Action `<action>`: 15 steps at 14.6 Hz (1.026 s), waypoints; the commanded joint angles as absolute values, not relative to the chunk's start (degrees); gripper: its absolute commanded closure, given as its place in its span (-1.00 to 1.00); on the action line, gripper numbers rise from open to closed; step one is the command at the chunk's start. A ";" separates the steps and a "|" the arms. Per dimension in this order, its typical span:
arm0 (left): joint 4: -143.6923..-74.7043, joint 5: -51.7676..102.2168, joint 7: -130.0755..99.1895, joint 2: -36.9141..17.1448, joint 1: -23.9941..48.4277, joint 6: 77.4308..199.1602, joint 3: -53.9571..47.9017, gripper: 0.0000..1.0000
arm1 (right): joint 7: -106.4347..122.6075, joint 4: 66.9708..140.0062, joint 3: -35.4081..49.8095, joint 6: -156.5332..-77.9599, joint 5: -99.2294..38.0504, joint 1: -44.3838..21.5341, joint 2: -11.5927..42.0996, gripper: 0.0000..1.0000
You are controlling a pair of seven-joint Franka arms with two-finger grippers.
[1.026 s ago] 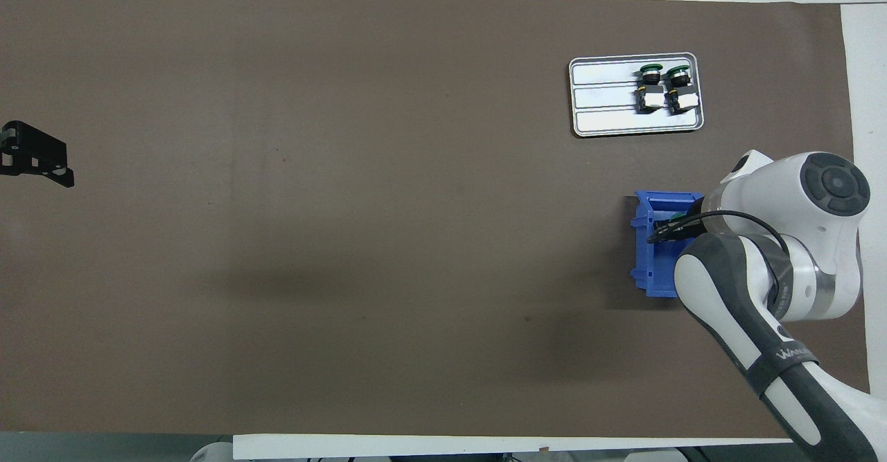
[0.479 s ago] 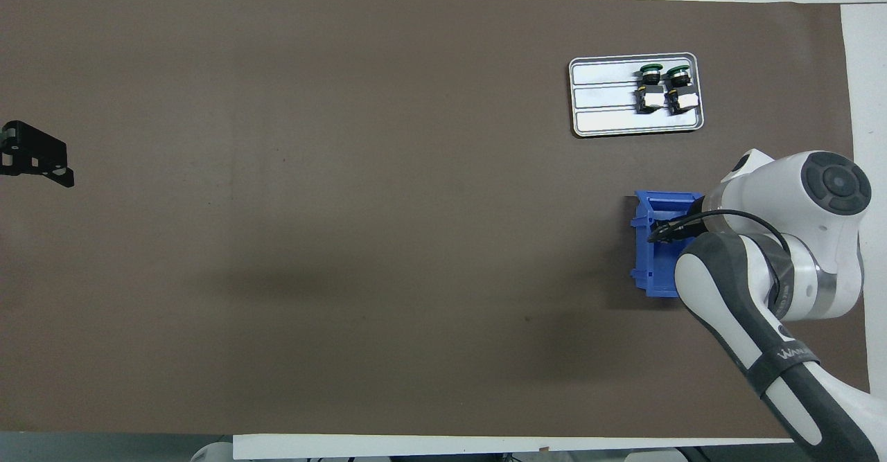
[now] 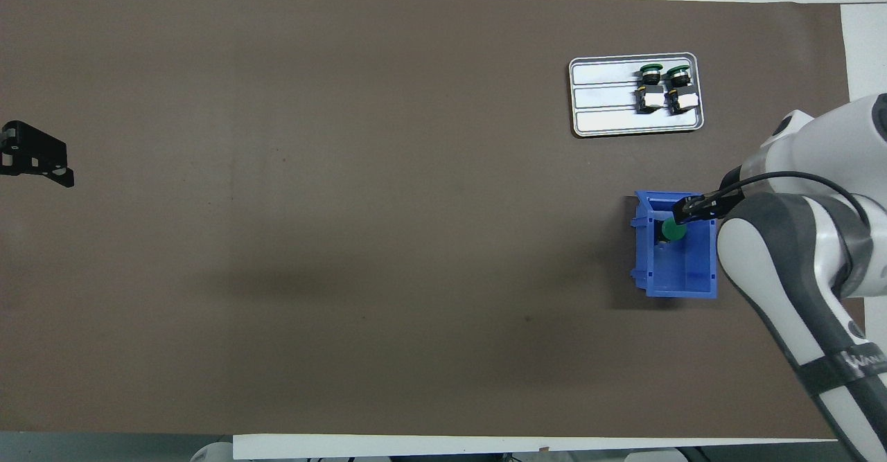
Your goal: Place and press button with both arms
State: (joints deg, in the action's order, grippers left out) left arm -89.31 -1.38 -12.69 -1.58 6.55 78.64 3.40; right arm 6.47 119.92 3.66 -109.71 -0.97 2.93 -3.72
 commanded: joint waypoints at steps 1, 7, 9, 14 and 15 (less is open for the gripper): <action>-90.70 -1.14 -13.18 -0.26 6.59 78.84 3.60 -1.00 | 5.80 112.27 3.78 -103.03 -0.44 3.69 -4.83 -1.00; -90.70 -1.14 -13.18 -0.26 6.59 78.84 3.60 -1.00 | 5.89 90.92 3.69 -85.72 -0.27 5.01 -1.16 -1.00; -90.70 -1.14 -13.18 -0.26 6.59 78.84 3.60 -1.00 | 5.89 85.10 3.69 -81.49 -0.18 5.53 1.05 -1.00; -90.70 -1.14 -13.18 -0.26 6.59 78.84 3.60 -1.00 | 5.98 83.84 3.78 -79.19 2.46 5.54 2.11 -1.00; -90.70 -1.14 -13.18 -0.26 6.59 78.92 3.60 -1.00 | 5.89 84.63 3.78 -79.28 2.55 5.36 1.76 -1.00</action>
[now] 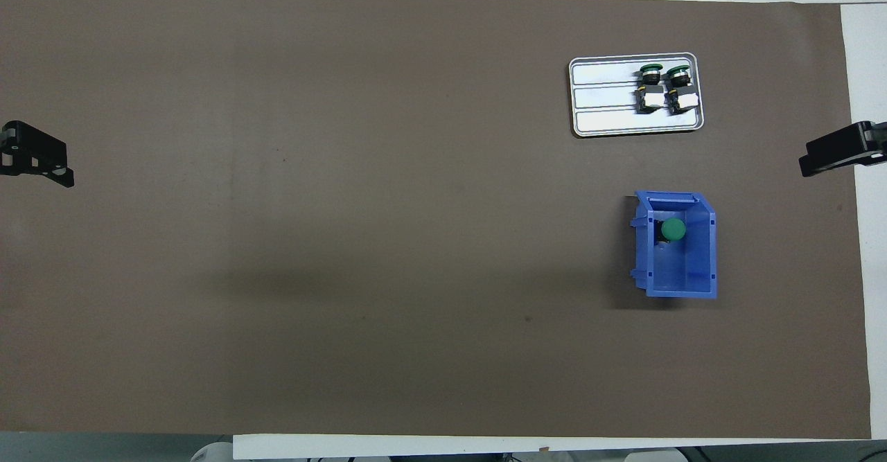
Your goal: Place and press button with both arms
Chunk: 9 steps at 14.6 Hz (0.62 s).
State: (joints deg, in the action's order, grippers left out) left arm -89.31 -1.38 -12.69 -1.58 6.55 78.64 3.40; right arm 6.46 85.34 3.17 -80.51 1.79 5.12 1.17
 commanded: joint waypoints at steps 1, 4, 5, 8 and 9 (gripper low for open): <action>-90.70 -1.14 -13.18 -0.26 6.59 78.84 3.60 -1.00 | 5.98 85.25 3.78 -80.06 2.46 5.10 1.67 -1.00; -90.70 -1.14 -13.18 -0.26 6.59 78.84 3.60 -1.00 | 5.98 87.27 -1.12 -81.39 2.72 0.46 0.71 -1.00; -90.70 -1.14 -13.18 -0.26 6.59 78.84 3.60 -1.00 | 6.24 88.06 -1.93 -81.65 2.64 0.00 0.62 -1.00; -90.70 -1.14 -13.18 -0.26 6.59 78.84 3.60 -1.00 | 6.24 88.86 -2.02 -81.65 2.64 -0.09 0.26 -1.00; -90.70 -1.14 -13.18 -0.26 6.59 78.84 3.60 -1.00 | 6.15 88.94 -2.02 -81.56 2.55 -0.26 0.26 -1.00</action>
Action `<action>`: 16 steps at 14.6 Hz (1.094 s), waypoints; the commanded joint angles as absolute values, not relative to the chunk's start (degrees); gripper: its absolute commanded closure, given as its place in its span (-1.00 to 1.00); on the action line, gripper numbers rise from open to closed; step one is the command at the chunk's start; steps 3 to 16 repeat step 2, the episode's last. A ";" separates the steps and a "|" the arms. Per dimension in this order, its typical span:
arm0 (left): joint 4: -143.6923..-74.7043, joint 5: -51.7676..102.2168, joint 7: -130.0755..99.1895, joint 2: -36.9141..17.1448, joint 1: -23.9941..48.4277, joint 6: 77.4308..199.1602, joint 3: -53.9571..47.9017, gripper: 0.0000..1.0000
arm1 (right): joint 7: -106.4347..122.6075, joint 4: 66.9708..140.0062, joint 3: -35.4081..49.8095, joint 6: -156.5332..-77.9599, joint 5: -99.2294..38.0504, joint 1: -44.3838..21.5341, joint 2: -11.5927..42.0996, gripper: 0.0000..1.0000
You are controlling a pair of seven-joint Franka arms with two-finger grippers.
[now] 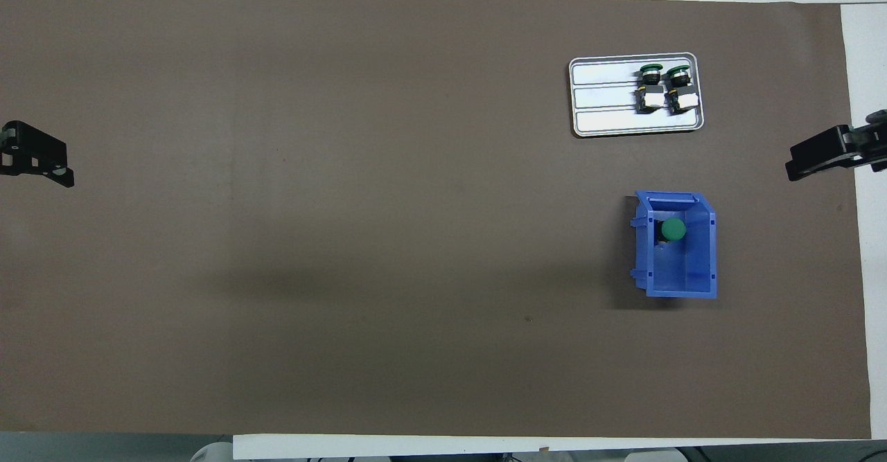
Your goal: Place and press button with both arms
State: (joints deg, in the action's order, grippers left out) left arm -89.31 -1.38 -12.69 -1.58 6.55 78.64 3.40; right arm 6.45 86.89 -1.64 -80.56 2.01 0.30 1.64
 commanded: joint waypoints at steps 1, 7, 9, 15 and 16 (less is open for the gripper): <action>-90.62 -1.14 -13.18 -0.26 6.59 78.84 3.60 -1.00 | 6.15 88.95 -2.02 -81.65 2.64 -0.44 0.26 -1.00; -90.70 -1.14 -13.18 -0.26 6.59 78.84 3.60 -1.00 | 6.24 88.95 -2.02 -81.56 2.55 -0.44 0.26 -1.00; -90.70 -1.14 -13.18 -0.26 6.59 78.84 3.60 -1.00 | 6.24 88.95 -2.02 -81.56 2.55 -0.44 0.26 -1.00; -90.70 -1.14 -13.18 -0.26 6.59 78.84 3.60 -1.00 | 6.24 88.95 -2.02 -81.56 2.55 -0.44 0.26 -1.00; -90.70 -1.14 -13.18 -0.26 6.59 78.84 3.60 -1.00 | 6.24 88.95 -2.02 -81.56 2.55 -0.44 0.26 -1.00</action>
